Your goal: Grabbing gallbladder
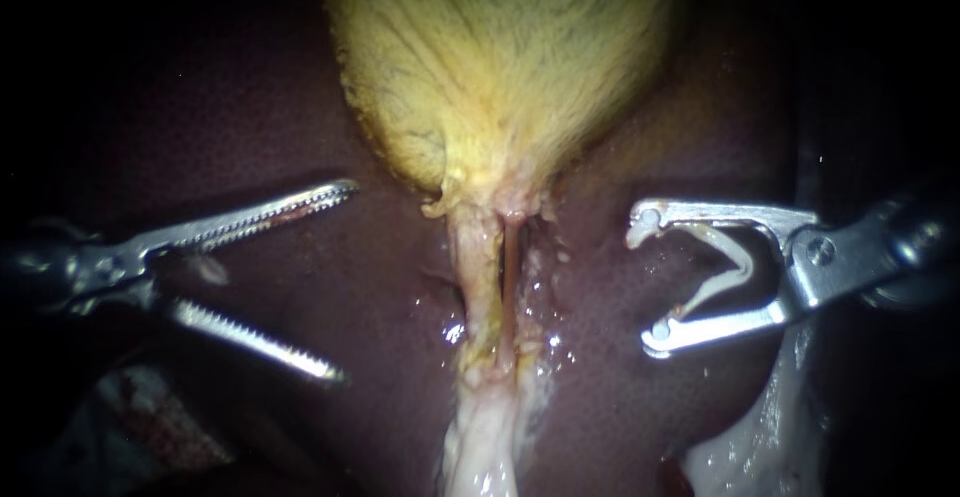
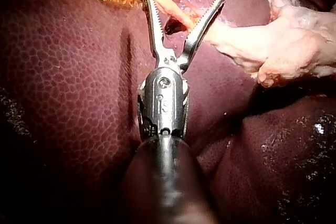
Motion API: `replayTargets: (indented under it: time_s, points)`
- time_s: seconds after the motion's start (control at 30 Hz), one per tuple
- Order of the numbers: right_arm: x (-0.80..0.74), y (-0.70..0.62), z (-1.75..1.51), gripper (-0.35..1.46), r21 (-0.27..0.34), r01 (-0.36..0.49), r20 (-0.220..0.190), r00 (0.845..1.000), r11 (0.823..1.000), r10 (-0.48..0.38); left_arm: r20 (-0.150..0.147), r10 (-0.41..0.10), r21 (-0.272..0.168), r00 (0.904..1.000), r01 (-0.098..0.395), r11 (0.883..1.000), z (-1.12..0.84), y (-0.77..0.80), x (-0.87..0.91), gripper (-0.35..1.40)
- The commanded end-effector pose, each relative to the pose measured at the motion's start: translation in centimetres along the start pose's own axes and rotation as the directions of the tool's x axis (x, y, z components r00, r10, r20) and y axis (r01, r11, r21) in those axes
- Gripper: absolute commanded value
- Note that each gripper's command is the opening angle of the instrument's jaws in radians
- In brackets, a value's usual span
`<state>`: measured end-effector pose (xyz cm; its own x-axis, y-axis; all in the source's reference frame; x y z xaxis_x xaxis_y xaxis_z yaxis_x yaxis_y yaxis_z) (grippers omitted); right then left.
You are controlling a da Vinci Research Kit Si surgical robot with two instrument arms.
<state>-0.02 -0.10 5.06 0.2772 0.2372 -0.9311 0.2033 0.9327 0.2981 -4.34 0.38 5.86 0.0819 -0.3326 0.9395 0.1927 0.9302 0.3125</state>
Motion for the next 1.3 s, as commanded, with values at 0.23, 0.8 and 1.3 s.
replayTargets:
  time_s: [0.23, 0.8, 1.3]
  points:
    - [0.0, 0.0, 0.0, 0.6, 0.0, 0.0, 0.0, 1.0, 1.0, 0.0, 0.002, -0.029, -0.008, 0.9996, 0.029, 1.0, 0.14, 0.01, 0.01, 1.05]
    - [-0.02, 0.01, 0.0, 0.6, 0.0, 0.0, 0.0, 1.0, 1.0, 0.0, -0.054, -0.202, -0.06, 0.978, 0.199, 0.978, 0.67, 0.36, 0.3, 0.84]
    - [-0.03, 0.01, -0.02, 0.6, 0.0, 0.0, 0.0, 1.0, 1.0, 0.0, -0.076, -0.301, -0.103, 0.9507, 0.292, 0.951, 0.94, 0.57, 0.35, 0.54]
